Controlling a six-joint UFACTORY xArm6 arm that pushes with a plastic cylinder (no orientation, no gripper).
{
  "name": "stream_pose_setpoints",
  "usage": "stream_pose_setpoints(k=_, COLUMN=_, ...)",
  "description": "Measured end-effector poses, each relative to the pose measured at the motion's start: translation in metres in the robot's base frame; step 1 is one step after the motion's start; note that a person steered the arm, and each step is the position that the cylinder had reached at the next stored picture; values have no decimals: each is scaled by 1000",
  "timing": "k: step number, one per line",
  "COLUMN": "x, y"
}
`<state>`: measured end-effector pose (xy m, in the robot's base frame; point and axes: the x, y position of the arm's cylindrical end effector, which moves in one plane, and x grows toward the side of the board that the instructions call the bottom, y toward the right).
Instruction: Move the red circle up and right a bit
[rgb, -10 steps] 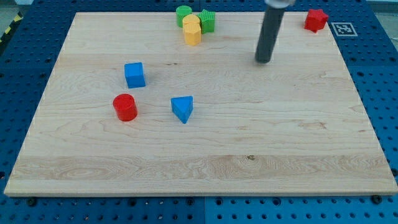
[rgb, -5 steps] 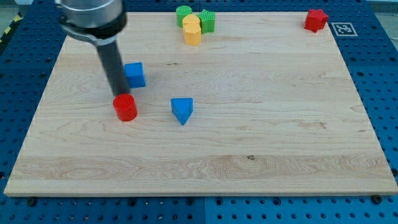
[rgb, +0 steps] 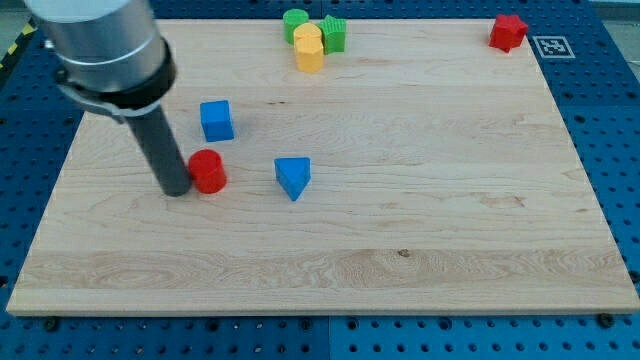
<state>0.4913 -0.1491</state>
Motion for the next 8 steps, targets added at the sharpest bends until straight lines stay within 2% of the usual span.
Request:
stream_pose_setpoints(k=1, x=-2, y=43)
stream_pose_setpoints(k=4, x=-48, y=136)
stream_pose_setpoints(k=5, x=-59, y=140)
stream_pose_setpoints(k=6, x=-47, y=138)
stream_pose_setpoints(k=8, x=-53, y=87)
